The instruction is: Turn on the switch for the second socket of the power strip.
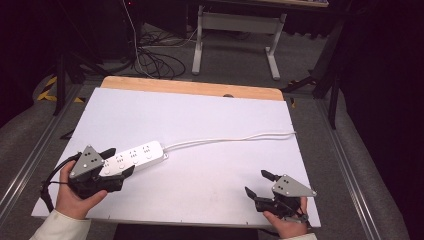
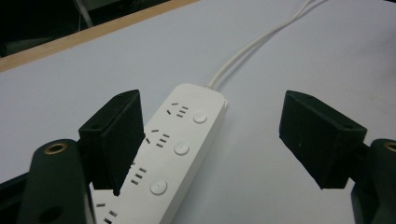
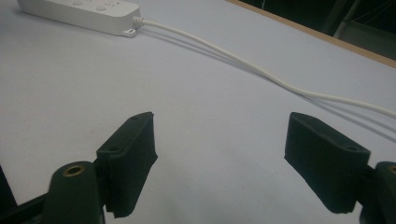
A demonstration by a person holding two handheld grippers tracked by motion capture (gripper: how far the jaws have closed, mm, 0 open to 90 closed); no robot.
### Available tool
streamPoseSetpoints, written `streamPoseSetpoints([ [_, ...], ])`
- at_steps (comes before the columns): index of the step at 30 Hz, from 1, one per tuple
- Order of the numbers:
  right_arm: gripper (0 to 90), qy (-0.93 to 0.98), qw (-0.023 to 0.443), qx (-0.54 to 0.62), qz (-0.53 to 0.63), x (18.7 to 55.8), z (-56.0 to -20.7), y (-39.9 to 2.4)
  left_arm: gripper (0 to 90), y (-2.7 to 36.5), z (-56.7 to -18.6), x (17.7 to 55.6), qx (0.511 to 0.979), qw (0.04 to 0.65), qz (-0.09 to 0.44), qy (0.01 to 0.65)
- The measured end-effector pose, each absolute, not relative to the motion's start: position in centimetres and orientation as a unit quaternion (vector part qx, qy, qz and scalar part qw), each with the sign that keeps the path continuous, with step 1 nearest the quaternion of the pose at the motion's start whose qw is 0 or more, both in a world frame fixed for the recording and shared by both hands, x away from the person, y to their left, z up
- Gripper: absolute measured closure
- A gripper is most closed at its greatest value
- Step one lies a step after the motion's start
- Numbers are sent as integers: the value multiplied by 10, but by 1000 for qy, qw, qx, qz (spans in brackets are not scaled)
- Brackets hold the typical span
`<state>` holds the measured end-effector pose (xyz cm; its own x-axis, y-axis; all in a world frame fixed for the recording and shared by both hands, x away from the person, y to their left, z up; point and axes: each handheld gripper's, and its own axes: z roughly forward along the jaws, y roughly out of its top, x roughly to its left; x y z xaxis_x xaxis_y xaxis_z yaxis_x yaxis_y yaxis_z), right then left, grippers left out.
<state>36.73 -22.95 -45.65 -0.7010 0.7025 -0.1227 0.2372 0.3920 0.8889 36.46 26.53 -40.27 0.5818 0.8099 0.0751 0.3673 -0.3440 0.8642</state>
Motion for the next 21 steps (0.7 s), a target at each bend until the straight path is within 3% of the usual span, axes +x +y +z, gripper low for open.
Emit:
streamPoseSetpoints([
  [21, 248, 797, 244, 295, 468, 369, -458, -231, 223, 260, -393, 384, 796, 402, 258, 371],
])
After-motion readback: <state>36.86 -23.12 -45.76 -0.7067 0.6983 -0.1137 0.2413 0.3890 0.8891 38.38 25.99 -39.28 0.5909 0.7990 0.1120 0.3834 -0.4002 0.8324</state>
